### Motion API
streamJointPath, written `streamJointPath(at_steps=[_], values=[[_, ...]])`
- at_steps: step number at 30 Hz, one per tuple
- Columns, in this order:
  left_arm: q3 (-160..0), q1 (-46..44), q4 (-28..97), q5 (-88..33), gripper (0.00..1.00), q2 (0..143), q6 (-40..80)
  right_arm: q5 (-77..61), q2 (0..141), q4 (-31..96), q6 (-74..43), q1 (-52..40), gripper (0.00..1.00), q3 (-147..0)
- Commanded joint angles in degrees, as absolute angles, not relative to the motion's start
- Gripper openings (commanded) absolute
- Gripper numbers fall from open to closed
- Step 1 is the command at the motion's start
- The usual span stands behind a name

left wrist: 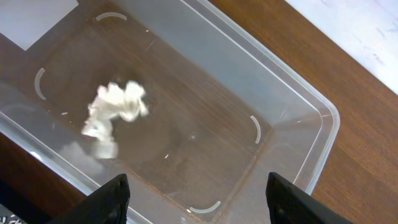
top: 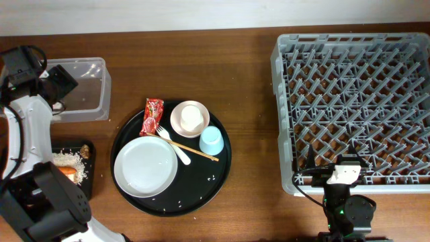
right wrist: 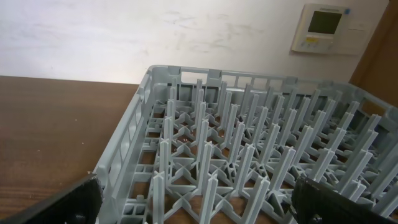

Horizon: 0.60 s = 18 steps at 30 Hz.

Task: Sort waste into correct bins and load items into the dishwasher rack
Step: 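Carry the tissue left and release it into the clear plastic bin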

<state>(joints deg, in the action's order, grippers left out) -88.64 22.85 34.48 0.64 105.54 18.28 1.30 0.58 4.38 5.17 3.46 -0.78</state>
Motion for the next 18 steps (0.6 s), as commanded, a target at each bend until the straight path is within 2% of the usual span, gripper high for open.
streamJointPath(at_steps=[1, 4, 8, 11, 18], values=[[-89.7, 23.0, 36.1, -5.5, 0.69, 101.5, 17.9, 1.8, 0.2, 4.6, 5.6, 3.9, 0.98, -0.3], [-89.7, 22.7, 36.9, -19.3, 0.68, 98.5, 17.7, 1.8, 0.2, 4.6, 5.6, 3.9, 0.99, -0.3], [-89.7, 18.5, 41.8, -32.1, 0.57, 97.3, 15.9, 1.8, 0.2, 4.6, 5.6, 3.9, 0.99, -0.3], [-89.5, 13.9, 48.2, -27.3, 0.55, 97.4, 14.0, 1.8, 0.2, 4.6, 5.6, 3.9, 0.99, -0.3], [-88.9, -5.5, 55.6, 8.2, 0.55, 98.2, 13.8, 1.8, 0.2, 4.6, 5.6, 3.9, 0.98, -0.3]])
